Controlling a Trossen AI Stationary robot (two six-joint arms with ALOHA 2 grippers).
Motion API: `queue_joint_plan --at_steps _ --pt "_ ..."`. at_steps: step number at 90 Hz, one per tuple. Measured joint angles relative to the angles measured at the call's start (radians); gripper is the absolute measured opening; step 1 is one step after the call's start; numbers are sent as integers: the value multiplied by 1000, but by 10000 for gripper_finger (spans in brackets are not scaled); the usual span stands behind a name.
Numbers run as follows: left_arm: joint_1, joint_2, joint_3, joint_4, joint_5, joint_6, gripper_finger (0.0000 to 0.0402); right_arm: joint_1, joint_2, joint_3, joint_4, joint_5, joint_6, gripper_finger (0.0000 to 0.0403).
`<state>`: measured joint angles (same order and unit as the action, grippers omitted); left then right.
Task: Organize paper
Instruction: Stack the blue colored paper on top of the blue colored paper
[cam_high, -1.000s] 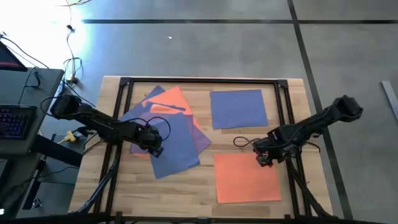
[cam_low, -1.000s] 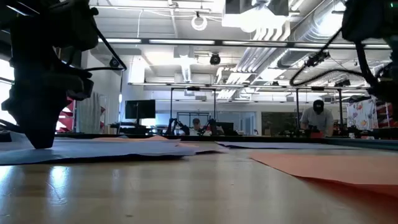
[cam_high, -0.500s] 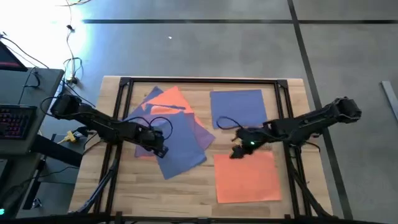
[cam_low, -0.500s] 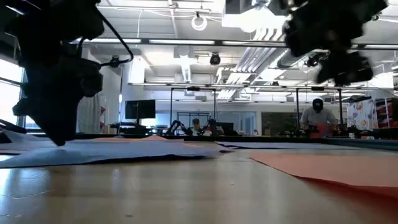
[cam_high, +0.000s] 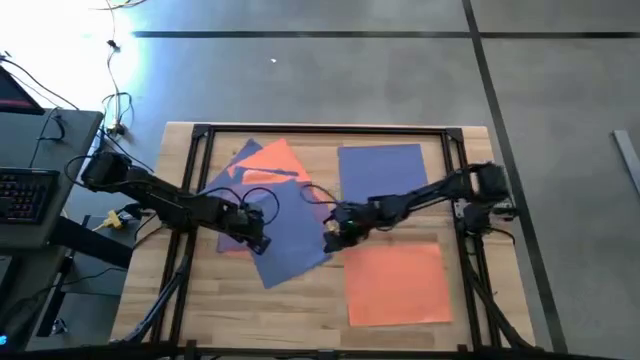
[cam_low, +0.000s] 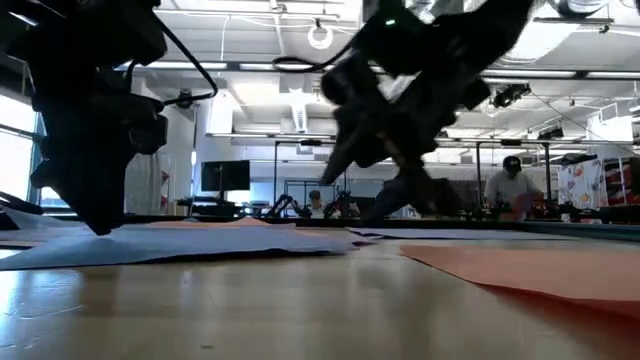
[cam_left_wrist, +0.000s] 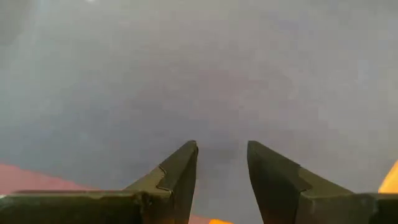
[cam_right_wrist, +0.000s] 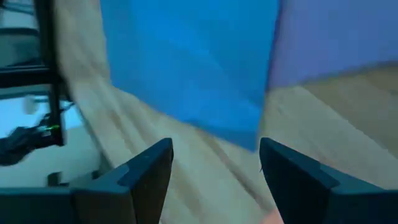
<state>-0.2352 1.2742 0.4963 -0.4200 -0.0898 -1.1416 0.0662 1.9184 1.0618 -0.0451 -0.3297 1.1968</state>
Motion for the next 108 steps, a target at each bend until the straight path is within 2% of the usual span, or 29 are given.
queue_joint_plan --at_steps 14,59,73,84,108 --pt "-1 -4 -38 14 -2 -5 119 -1 100 155 -178 -8 -52 226" --pt "-1 -3 -57 34 -34 -8 119 10 125 184 -89 -77 -132 219" --pt "0 -2 -57 35 -61 -35 119 8 126 184 -185 -51 -63 192" --pt "0 -2 -58 42 -65 -48 119 7 126 184 -168 -57 -133 163" --pt "-1 -1 -58 52 -85 -109 119 9 126 184 -115 -38 -151 53"
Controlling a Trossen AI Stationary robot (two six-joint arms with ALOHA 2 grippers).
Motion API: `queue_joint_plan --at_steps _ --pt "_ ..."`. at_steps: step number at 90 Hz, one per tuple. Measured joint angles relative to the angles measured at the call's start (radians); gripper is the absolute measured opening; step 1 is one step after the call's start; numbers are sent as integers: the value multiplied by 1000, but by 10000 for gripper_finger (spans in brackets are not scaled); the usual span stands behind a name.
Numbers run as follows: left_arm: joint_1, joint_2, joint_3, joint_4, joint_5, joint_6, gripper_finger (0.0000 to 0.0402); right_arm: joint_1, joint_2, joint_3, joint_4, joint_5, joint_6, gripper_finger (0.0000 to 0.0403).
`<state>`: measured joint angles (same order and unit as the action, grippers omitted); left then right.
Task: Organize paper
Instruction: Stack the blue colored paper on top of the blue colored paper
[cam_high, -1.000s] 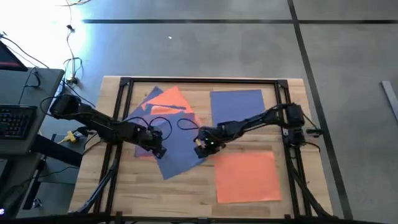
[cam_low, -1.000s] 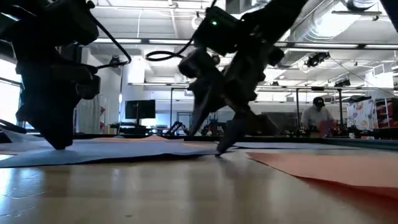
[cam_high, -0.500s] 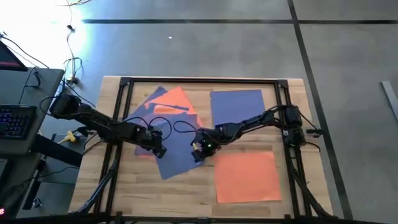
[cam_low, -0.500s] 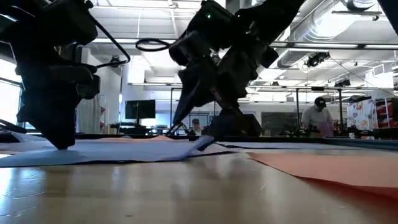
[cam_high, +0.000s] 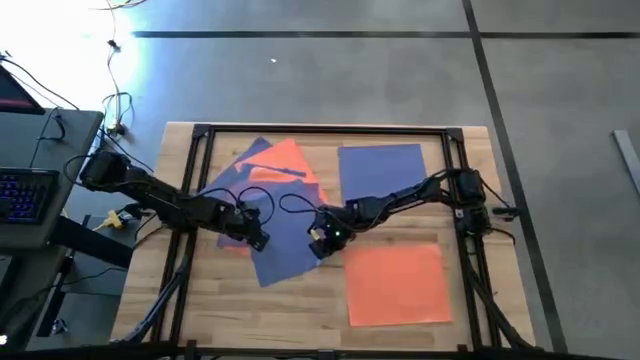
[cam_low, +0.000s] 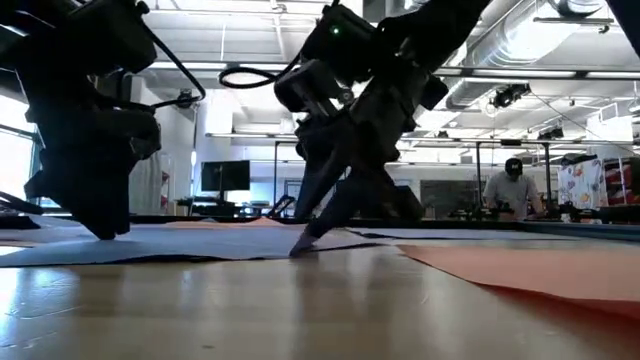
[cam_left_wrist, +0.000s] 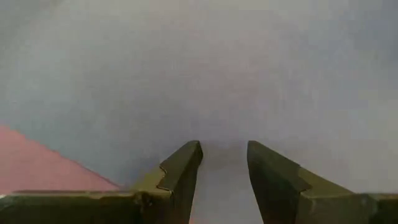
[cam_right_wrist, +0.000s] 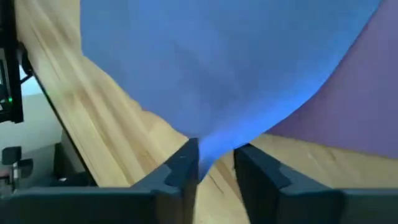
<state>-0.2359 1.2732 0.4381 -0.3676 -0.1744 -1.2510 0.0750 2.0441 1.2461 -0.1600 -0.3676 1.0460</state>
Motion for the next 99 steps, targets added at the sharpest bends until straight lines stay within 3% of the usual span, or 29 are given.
queue_joint_plan --at_steps 10,20,27,48,58,68,83,99 --pt "1 0 0 4 -17 -3 119 0 0 0 -24 19 50 15" --pt "1 0 0 6 -18 -4 119 0 2 0 -40 13 53 11" --pt "1 0 -1 9 -17 -4 119 -1 6 0 -43 -1 56 33" --pt "1 0 -1 22 -19 -3 119 5 50 1 61 -21 87 150" --pt "1 0 -1 23 -21 -3 119 7 59 2 99 5 121 168" --pt "1 1 -1 26 -27 -2 119 5 60 2 102 12 137 133" --pt "17 -13 5 17 -27 22 119 4 54 0 77 20 155 18" --pt "56 -84 83 -83 19 109 119 0 -44 45 -127 16 91 1"
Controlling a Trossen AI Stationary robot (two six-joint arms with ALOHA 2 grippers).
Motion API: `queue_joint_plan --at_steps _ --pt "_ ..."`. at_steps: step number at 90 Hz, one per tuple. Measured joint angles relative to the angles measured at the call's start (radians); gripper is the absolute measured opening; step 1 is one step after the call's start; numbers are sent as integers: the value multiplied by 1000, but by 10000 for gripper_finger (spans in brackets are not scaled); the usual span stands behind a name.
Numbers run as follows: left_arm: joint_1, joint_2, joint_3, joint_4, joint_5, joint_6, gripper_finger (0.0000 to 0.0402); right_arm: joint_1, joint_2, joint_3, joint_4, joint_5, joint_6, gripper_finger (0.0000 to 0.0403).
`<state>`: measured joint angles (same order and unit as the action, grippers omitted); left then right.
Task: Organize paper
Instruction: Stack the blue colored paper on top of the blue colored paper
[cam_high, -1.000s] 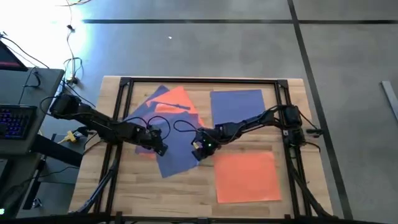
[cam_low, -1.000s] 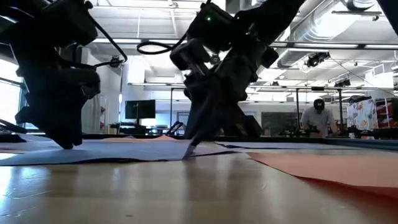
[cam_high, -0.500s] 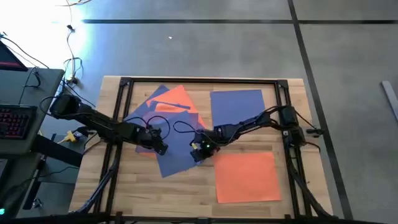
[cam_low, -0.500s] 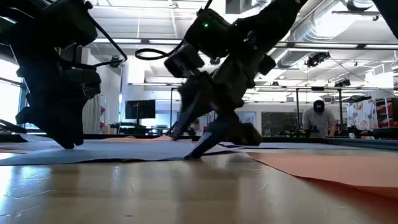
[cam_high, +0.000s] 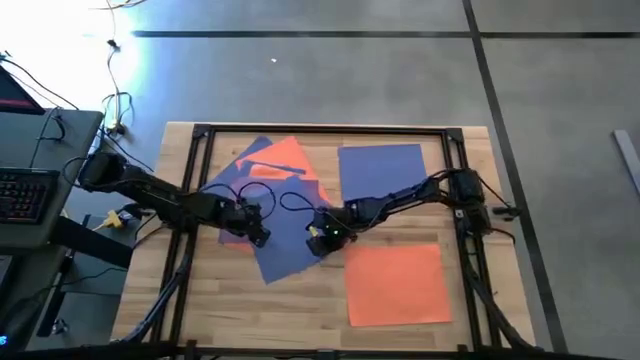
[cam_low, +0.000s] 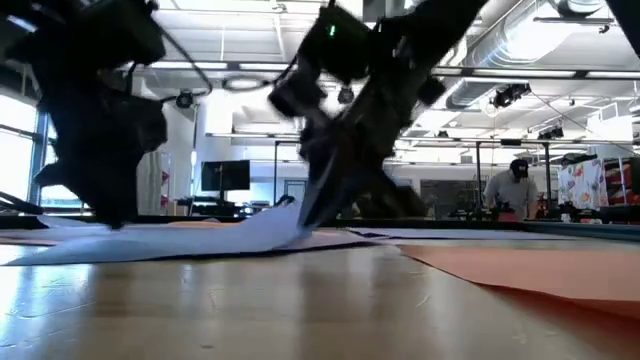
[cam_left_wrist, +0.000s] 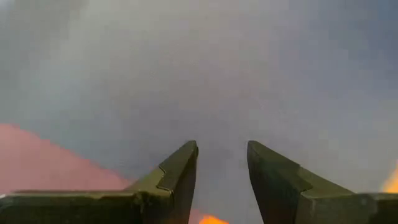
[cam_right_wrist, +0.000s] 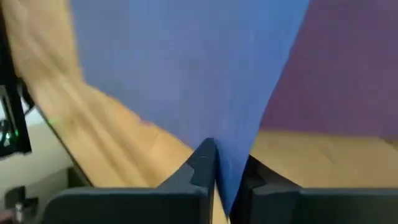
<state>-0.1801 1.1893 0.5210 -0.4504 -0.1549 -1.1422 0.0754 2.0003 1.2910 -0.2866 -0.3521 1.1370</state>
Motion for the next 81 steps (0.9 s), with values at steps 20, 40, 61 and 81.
queue_joint_plan --at_steps 20,40,61,81 --pt "28 -111 130 -129 -73 121 119 -68 -170 105 -430 -41 -230 0" --pt "56 -149 151 -131 -202 209 119 -255 -246 232 -1022 20 -665 0" --pt "86 -149 151 -122 -188 246 119 -546 -241 267 -1275 243 -1027 0" --pt "103 -149 151 -114 -191 215 119 -850 -239 265 -1217 349 -1189 0"
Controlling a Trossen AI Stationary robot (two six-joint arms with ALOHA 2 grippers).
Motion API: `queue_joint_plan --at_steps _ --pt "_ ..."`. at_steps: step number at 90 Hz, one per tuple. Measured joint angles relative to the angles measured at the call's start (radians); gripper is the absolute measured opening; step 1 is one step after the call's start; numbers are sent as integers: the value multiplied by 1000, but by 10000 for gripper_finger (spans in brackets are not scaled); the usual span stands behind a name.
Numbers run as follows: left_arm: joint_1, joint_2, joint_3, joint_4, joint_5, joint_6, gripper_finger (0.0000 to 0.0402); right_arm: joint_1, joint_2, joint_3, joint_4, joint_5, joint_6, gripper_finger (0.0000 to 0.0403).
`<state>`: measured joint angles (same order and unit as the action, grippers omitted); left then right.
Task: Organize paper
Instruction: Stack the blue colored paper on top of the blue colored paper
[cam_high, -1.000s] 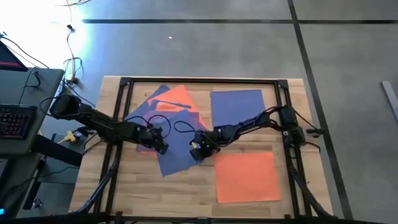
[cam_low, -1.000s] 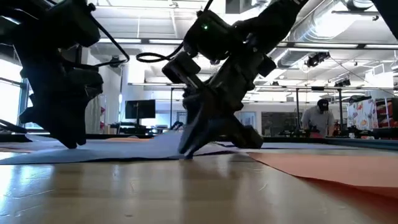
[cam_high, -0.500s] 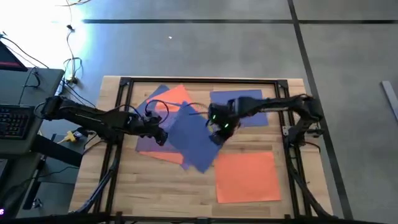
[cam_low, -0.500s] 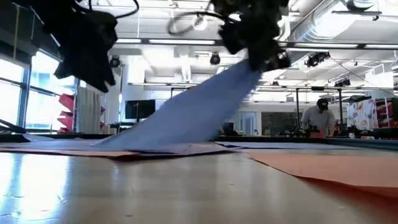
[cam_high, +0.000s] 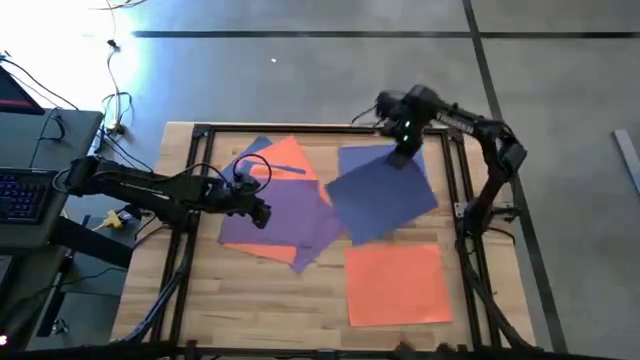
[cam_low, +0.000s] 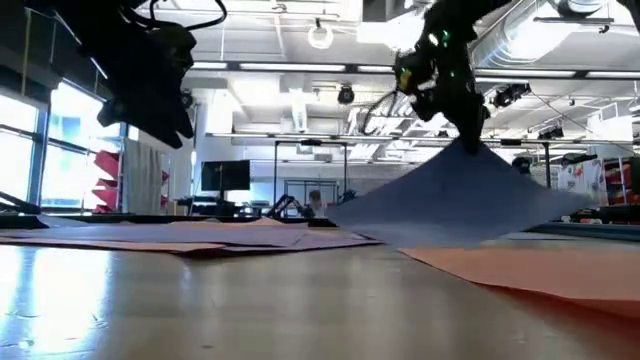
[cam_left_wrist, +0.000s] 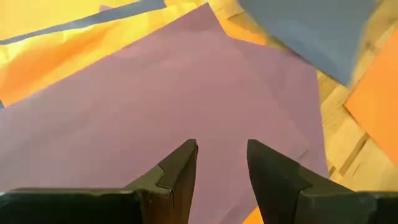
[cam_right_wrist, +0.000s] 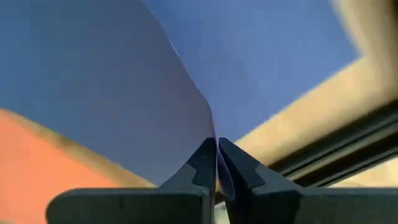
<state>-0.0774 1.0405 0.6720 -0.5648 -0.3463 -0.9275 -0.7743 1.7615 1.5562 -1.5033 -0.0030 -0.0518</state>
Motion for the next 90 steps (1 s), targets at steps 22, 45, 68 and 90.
queue_joint_plan --at_steps 22,45,68,90 --pt "31 0 0 4 -40 -92 119 -237 13 0 104 -1 -143 0" --pt "74 -1 0 10 -50 -123 119 -323 91 -1 109 -55 -268 0" --pt "105 -1 0 10 -51 -123 119 -300 103 -1 120 -178 -321 0" --pt "119 -1 0 10 -28 -83 119 -297 100 -1 64 -292 -390 0"
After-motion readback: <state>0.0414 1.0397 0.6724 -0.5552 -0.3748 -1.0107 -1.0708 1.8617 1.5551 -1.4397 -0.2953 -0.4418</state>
